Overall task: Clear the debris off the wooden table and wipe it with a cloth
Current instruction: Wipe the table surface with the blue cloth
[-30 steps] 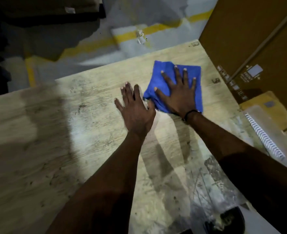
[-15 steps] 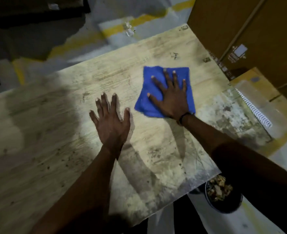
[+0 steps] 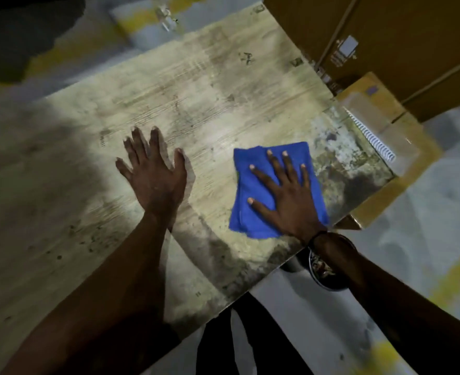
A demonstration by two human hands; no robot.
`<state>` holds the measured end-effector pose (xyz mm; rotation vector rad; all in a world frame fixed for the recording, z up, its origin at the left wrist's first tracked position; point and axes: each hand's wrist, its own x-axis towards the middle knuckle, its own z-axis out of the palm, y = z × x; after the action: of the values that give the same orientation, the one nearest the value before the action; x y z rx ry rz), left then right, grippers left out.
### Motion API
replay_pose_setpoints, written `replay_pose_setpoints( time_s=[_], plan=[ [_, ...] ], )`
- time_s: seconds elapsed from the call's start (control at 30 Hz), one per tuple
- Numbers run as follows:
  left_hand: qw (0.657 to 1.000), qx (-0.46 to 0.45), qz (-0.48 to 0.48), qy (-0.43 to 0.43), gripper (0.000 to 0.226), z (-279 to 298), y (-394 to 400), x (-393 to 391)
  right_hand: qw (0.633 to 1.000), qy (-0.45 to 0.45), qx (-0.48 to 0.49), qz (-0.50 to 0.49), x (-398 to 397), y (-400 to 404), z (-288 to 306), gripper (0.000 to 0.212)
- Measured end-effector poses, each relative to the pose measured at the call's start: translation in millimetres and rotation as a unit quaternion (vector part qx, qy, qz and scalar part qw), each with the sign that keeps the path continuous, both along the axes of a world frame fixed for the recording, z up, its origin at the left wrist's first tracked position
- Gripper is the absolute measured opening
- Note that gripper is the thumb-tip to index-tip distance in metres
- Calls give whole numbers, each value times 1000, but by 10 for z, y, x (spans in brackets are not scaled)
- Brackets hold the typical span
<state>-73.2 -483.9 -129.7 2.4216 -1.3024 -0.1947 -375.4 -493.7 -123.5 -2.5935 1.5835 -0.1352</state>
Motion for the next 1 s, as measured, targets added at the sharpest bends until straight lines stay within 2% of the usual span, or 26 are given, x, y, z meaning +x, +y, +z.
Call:
replay_pose_setpoints(
  time_s=[0.07, 0.13, 0.23, 0.37, 0.47, 0.6, 0.7, 0.83, 0.9, 1.0],
  plan=[
    [1000, -2, -2, 2, 70, 6, 5, -10, 1000, -8, 5, -14, -206, 162, 34, 71],
    [1000, 3, -1, 0, 70, 11, 21, -26, 997, -3, 15, -80, -324, 256, 76, 72],
    [1000, 7, -3, -7, 71, 12, 21, -29, 988, 1, 25, -149, -87, 389, 69, 75],
    [1000, 13, -12, -15, 71, -12, 20, 22, 996, -12, 27, -80, 534, 357, 17, 79],
    [1000, 11, -4, -20, 70, -43, 43, 226, 998, -21, -4, -65, 965, -30, -33, 78],
    [991, 52, 103, -71, 72, -126, 113, 995, 995, -48, -21, -80, 1460, -812, -86, 76],
    [985, 54, 133, -91, 74, -188, 287, 1575, 992, -53, 1, -113, 1796, -1441, -82, 77],
    [987, 23, 129, -93, 66, -228, 377, 1666, 981, -68, 49, -174, 2356, -1895, -20, 77],
    [987, 17, 139, -83, 66, -193, 344, 1646, 988, -54, 44, -136, 2711, -1888, -20, 77],
    [986, 12, 148, -70, 66, -174, 348, 1672, 999, -33, 38, 12, 3186, -1698, -37, 79]
  ],
)
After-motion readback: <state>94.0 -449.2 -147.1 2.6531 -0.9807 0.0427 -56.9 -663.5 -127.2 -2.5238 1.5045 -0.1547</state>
